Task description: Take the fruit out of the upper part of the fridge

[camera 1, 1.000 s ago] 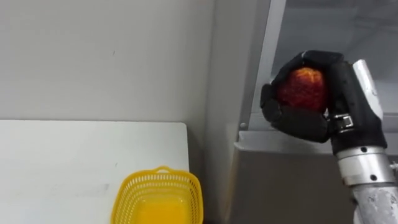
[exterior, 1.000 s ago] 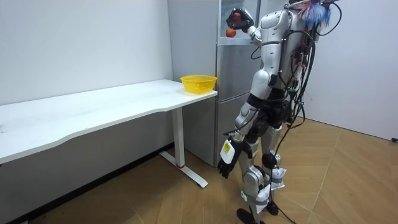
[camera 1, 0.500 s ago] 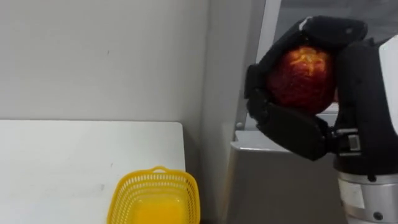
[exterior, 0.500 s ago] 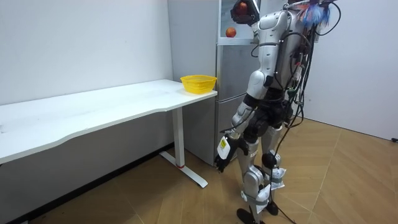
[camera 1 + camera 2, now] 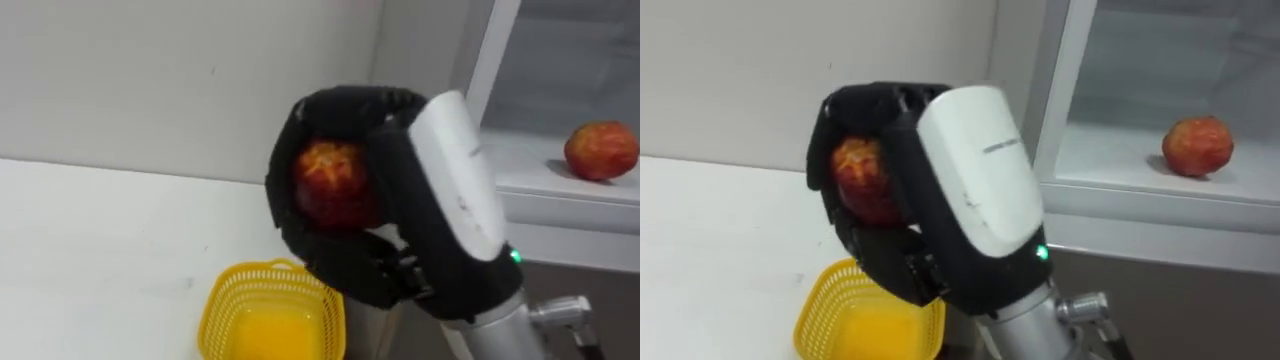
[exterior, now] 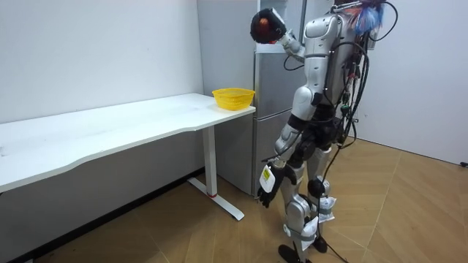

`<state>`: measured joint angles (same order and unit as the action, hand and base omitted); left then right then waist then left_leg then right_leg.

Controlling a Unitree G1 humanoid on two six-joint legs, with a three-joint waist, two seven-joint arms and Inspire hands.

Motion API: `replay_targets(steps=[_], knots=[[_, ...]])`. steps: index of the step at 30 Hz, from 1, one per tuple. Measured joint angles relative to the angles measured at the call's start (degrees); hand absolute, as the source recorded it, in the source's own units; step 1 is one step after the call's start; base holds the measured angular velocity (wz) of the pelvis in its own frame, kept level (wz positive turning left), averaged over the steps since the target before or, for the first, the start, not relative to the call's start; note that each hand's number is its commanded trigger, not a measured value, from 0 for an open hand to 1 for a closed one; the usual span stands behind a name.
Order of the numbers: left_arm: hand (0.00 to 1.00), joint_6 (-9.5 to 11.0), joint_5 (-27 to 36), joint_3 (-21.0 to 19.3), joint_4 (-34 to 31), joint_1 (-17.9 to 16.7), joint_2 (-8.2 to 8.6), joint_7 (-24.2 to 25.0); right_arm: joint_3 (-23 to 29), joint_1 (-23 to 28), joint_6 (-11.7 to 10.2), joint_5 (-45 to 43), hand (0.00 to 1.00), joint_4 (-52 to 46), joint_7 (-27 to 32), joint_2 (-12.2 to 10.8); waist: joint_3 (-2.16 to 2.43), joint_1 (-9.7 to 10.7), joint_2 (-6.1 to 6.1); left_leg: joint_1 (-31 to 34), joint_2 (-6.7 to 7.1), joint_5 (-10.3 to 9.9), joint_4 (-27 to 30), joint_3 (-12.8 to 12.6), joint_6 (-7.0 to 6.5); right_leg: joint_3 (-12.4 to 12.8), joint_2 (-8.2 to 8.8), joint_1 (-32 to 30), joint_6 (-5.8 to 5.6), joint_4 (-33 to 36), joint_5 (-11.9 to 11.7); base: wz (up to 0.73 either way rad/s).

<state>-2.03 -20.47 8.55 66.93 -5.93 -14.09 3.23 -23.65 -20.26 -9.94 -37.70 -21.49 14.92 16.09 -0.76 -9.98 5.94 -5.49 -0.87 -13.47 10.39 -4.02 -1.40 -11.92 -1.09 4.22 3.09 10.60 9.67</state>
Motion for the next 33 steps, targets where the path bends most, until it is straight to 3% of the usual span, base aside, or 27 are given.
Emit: replay_targets(steps=[2, 6, 12, 16, 21, 33], knots=[[0.0, 0.0, 0.01, 0.88, 0.0, 0.18, -0.25, 0.08, -0.48, -0.98, -0.03, -0.89, 1.0, 2.09, -0.01, 0.0, 0.0, -0.05, 0.16, 0.45, 0.18, 0.02, 0.11, 1.2, -0.03, -1.07, 0.17, -0.06, 0.0, -0.01, 0.0, 0.24], [0.0, -0.03, -0.07, 0.69, -0.13, 0.52, -0.49, 1.5, -0.81, -1.79, 0.02, -4.37, 1.0, 5.69, 0.02, 0.0, 0.15, -2.13, 0.39, 0.99, 0.31, 0.04, 0.46, 2.4, -0.04, -2.32, 0.29, -0.2, -0.03, -0.08, 0.02, 0.15], [0.0, -0.09, -0.08, 0.83, -0.45, 0.73, -0.36, 2.56, -5.17, -2.52, 1.17, -5.56, 1.0, 14.6, -0.92, -0.04, 0.16, -4.8, 0.94, 1.07, 0.46, 0.12, 0.65, 2.88, -0.08, -2.34, 0.45, -0.1, -0.14, -0.09, 0.09, 0.05], [0.0, -0.17, -0.5, 0.74, -0.41, 0.77, -0.36, 2.49, -6.23, -3.0, 1.4, -5.58, 1.0, 17.95, -3.2, -0.03, 0.01, -5.02, 1.2, 1.55, 0.75, 0.19, 0.91, 3.22, -0.22, -2.46, 0.76, -0.22, -0.26, -0.07, 0.17, 0.06], [0.0, -0.57, -0.55, 0.63, -0.51, 1.09, -0.42, 2.15, -6.18, -3.38, 3.6, -5.97, 1.0, 19.35, -3.95, -0.09, -0.05, -4.93, 1.1, 1.86, 0.89, 0.17, 0.98, 3.74, -0.25, -2.74, 0.86, -0.09, -0.27, -0.08, 0.17, 0.04], [0.0, -0.56, -0.57, 0.74, -0.54, 0.69, -0.28, 0.75, -6.21, -3.38, 3.8, -5.83, 1.0, 28.38, -3.86, -0.22, -0.48, -4.88, 0.49, 1.9, 1.28, 0.39, 1.31, 4.55, -0.15, -3.99, 1.09, 0.44, -0.26, -0.32, 0.17, 0.04]])
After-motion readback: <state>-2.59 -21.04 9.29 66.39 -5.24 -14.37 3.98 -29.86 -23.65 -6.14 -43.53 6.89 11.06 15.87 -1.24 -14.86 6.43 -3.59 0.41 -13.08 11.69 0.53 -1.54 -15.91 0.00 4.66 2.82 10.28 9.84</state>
